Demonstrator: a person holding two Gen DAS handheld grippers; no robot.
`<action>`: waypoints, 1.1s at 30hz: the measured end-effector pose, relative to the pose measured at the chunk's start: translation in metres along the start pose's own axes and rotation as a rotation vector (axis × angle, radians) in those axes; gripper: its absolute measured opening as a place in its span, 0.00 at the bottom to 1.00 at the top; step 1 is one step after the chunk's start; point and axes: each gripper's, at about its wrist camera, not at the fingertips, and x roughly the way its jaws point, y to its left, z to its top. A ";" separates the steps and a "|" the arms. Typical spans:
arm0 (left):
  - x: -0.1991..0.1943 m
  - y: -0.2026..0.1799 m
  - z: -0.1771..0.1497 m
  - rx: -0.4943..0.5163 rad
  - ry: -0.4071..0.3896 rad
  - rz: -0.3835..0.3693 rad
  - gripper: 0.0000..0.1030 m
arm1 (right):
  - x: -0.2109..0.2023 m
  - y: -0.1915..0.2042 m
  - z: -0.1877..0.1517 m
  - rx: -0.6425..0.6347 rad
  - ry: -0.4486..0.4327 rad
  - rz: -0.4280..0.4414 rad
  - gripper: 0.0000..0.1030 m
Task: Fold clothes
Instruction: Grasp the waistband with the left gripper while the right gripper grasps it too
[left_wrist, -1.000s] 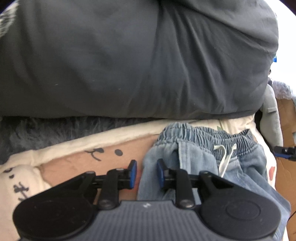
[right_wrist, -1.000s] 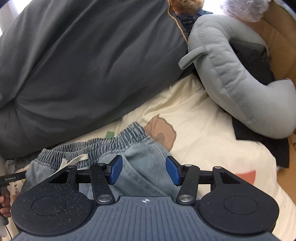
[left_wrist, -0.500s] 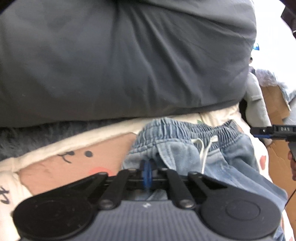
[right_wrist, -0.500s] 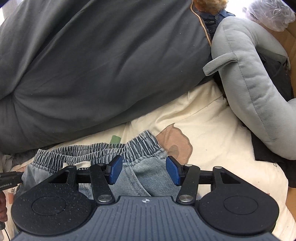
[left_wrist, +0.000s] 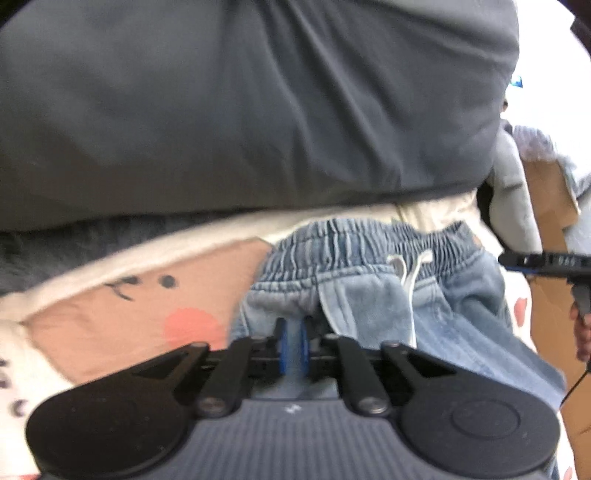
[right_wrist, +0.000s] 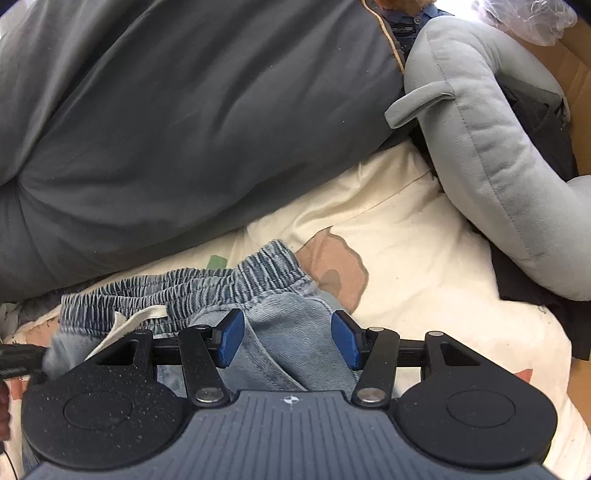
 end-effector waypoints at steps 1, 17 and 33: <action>-0.007 0.003 0.001 -0.005 -0.012 0.003 0.14 | -0.001 -0.001 0.001 -0.001 -0.001 -0.002 0.58; -0.002 0.033 0.015 -0.113 -0.045 0.066 0.25 | -0.010 -0.003 0.005 -0.037 -0.003 -0.019 0.58; 0.027 0.012 0.011 -0.040 0.035 0.085 0.29 | -0.009 -0.007 0.004 -0.065 -0.002 -0.022 0.58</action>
